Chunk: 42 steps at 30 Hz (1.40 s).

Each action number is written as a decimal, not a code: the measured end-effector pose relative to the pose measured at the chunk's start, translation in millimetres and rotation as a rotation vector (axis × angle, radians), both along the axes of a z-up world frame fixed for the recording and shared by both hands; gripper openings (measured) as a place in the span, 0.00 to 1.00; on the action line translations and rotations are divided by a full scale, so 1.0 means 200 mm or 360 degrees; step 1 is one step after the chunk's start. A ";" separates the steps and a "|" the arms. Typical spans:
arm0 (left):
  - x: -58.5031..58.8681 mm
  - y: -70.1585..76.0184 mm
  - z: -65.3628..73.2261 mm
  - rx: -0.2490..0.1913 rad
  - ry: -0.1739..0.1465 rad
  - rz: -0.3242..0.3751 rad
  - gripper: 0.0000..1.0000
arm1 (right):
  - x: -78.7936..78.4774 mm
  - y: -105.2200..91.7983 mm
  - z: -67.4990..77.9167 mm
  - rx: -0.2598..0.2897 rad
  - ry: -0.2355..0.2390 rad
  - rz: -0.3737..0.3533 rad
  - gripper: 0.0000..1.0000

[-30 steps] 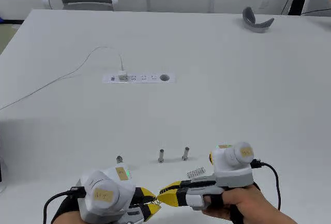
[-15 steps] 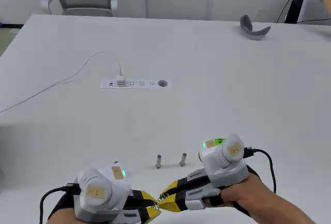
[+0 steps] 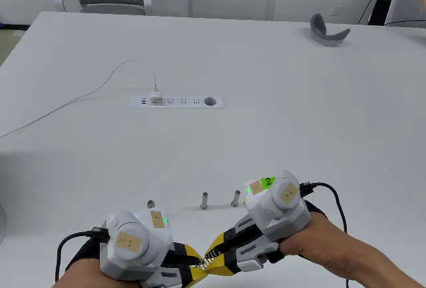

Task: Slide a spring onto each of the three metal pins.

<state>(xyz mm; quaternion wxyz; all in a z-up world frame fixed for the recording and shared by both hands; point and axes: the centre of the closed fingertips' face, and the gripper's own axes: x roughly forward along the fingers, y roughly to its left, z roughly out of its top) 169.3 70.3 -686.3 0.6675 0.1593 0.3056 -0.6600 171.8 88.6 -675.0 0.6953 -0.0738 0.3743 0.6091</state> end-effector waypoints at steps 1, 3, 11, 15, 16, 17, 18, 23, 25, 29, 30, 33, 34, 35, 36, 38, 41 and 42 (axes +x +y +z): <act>0.00 0.00 0.00 0.0001 -0.0011 -0.0011 0.10 | 0.00 0.00 0.00 0.0001 0.0000 0.0006 0.14; -0.01 0.00 0.00 0.0004 -0.0007 -0.0023 0.10 | -0.01 0.00 0.00 0.0006 0.0010 0.0014 0.14; -0.04 0.00 -0.01 0.0017 -0.0003 -0.0099 0.10 | -0.05 0.00 -0.02 -0.0002 0.0039 0.0064 0.13; -0.04 -0.01 -0.03 0.0003 0.0024 -0.0079 0.11 | -0.05 0.00 -0.02 0.0009 0.0050 0.0019 0.13; -0.04 -0.01 -0.02 -0.0004 0.0034 -0.0069 0.11 | -0.05 -0.01 -0.02 0.0011 0.0048 0.0010 0.13; -0.04 -0.01 -0.02 -0.0010 0.0045 -0.0056 0.11 | -0.04 -0.01 -0.03 0.0015 0.0047 -0.0005 0.13; -0.04 -0.01 -0.03 -0.0018 0.0053 -0.0041 0.11 | -0.04 -0.02 -0.03 0.0018 0.0046 -0.0021 0.12; -0.03 0.01 -0.07 0.0014 0.0064 0.0014 0.11 | -0.03 -0.05 -0.04 0.0007 0.0048 -0.0091 0.12; -0.03 0.02 -0.08 0.0022 0.0062 0.0023 0.09 | -0.02 -0.07 -0.04 0.0011 0.0047 -0.0118 0.12; -0.02 0.04 -0.10 0.0014 0.0094 0.0074 0.11 | -0.02 -0.10 -0.04 0.0023 0.0051 -0.0164 0.12; -0.02 0.05 -0.10 0.0014 0.0095 0.0085 0.10 | -0.02 -0.11 -0.05 0.0018 0.0054 -0.0178 0.12; -0.01 0.07 -0.11 0.0017 0.0100 0.0124 0.11 | -0.02 -0.14 -0.06 0.0008 0.0059 -0.0218 0.12; -0.01 0.07 -0.12 0.0015 0.0102 0.0139 0.11 | -0.02 -0.15 -0.07 0.0007 0.0061 -0.0228 0.12; 0.00 0.08 -0.12 0.0011 0.0106 0.0165 0.11 | -0.02 -0.16 -0.07 0.0003 0.0065 -0.0247 0.12; 0.01 0.08 -0.12 0.0011 0.0108 0.0173 0.12 | -0.02 -0.16 -0.07 0.0001 0.0065 -0.0252 0.12; 0.02 0.10 -0.14 0.0017 0.0116 0.0218 0.14 | -0.01 -0.18 -0.09 -0.0005 0.0068 -0.0291 0.12; 0.04 0.13 -0.15 0.0030 0.0107 0.0253 0.17 | -0.01 -0.21 -0.10 -0.0035 0.0060 -0.0332 0.12; 0.05 0.13 -0.16 0.0036 0.0104 0.0265 0.18 | 0.00 -0.22 -0.10 -0.0043 0.0055 -0.0342 0.12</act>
